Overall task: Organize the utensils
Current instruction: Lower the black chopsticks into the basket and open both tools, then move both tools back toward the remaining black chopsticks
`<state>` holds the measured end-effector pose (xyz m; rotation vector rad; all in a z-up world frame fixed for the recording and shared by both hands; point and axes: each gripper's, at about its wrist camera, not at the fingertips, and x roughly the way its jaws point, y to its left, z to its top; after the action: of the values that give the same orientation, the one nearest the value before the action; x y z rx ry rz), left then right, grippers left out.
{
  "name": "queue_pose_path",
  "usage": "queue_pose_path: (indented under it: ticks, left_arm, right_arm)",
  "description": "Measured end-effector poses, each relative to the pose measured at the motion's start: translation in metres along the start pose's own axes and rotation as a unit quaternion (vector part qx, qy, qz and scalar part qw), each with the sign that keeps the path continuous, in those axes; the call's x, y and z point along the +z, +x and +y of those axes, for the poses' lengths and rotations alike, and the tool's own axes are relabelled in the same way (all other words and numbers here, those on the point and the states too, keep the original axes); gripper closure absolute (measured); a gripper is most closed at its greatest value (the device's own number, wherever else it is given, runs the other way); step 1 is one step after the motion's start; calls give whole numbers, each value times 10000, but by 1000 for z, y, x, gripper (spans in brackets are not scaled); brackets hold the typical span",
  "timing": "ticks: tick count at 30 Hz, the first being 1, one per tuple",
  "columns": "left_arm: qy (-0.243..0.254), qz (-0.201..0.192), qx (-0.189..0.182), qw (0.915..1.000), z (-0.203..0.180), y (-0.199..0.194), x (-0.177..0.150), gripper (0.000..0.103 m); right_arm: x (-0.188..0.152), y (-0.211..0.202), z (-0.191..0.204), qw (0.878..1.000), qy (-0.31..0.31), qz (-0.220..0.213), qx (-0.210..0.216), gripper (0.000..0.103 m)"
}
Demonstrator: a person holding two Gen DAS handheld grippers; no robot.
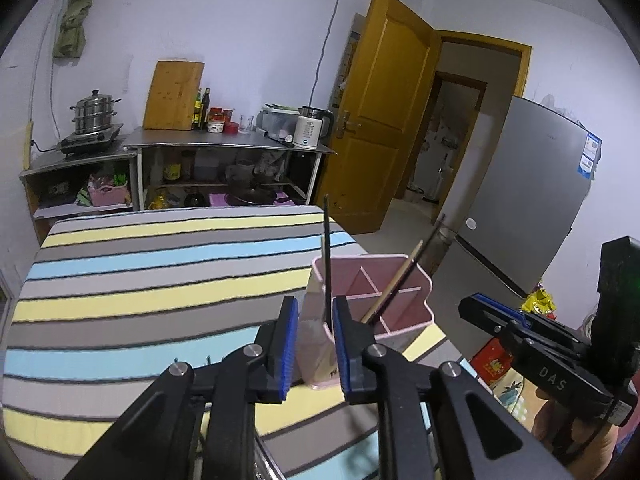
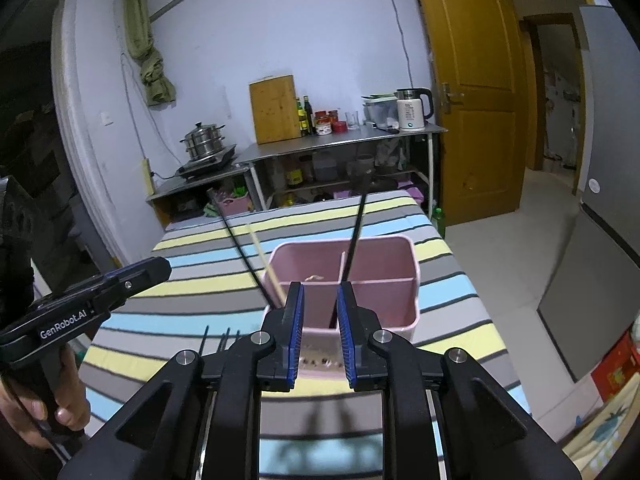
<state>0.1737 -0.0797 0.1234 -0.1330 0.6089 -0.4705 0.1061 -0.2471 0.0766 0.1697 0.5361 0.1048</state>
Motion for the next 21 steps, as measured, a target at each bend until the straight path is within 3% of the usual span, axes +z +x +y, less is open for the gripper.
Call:
queue_pose_path:
  ticks: [12,21]
  left_arm:
    - [-117,65,301,9995,18,-34,-58,81]
    - [-101,230,541,9982,33,-38,-79,81]
  right_arm:
    - [-42,-8,30,9992,-152,237,279,85]
    - [-68,1,45,9973,-218,528,455,85]
